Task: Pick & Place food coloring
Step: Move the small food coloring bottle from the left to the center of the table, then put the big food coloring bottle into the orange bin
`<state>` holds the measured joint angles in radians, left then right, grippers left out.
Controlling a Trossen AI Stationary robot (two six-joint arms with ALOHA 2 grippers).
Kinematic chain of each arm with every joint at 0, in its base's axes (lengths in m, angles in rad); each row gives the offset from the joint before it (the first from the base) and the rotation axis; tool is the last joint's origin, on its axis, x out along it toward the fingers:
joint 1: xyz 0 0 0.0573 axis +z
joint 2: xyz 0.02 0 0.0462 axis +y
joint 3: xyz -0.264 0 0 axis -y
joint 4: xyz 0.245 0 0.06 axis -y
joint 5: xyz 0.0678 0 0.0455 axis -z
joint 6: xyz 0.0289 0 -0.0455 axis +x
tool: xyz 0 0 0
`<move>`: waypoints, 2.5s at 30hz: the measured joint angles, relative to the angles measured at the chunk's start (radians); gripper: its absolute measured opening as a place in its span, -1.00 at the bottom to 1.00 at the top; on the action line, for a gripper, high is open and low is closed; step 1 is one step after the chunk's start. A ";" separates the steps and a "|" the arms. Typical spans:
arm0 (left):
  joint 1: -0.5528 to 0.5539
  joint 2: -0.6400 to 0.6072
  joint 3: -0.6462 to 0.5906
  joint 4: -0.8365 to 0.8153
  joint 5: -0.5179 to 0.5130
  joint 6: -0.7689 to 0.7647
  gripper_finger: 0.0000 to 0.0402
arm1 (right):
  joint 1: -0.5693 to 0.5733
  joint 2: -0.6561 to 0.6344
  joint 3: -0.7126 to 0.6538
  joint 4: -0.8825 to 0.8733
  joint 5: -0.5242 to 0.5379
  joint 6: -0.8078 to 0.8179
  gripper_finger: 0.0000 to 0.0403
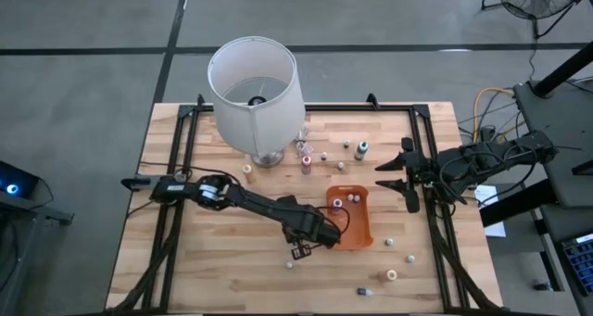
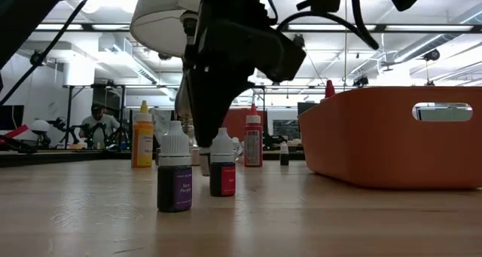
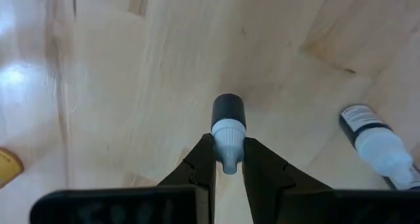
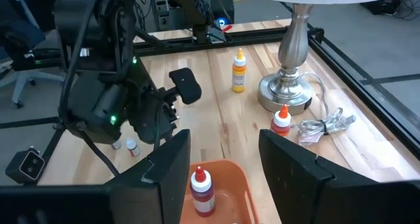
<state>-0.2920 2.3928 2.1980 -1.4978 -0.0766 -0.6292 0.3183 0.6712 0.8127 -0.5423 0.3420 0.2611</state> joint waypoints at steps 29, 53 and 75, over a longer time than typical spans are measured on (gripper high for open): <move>0.014 -0.001 -0.013 0.031 0.036 -0.011 -0.58 | 0.000 0.000 0.000 0.000 -0.001 -0.003 -0.15; 0.001 -0.202 -0.012 0.050 -0.069 0.118 -0.02 | 0.000 -0.001 0.000 -0.004 -0.002 -0.036 -0.15; -0.175 -0.856 -0.712 0.542 -0.490 0.212 -0.02 | 0.000 0.000 0.000 0.003 -0.002 -0.027 -0.15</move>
<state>-0.4668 1.5365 1.4863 -0.9563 -0.5662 -0.4175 0.3183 0.6712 0.8124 -0.5396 0.3405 0.2343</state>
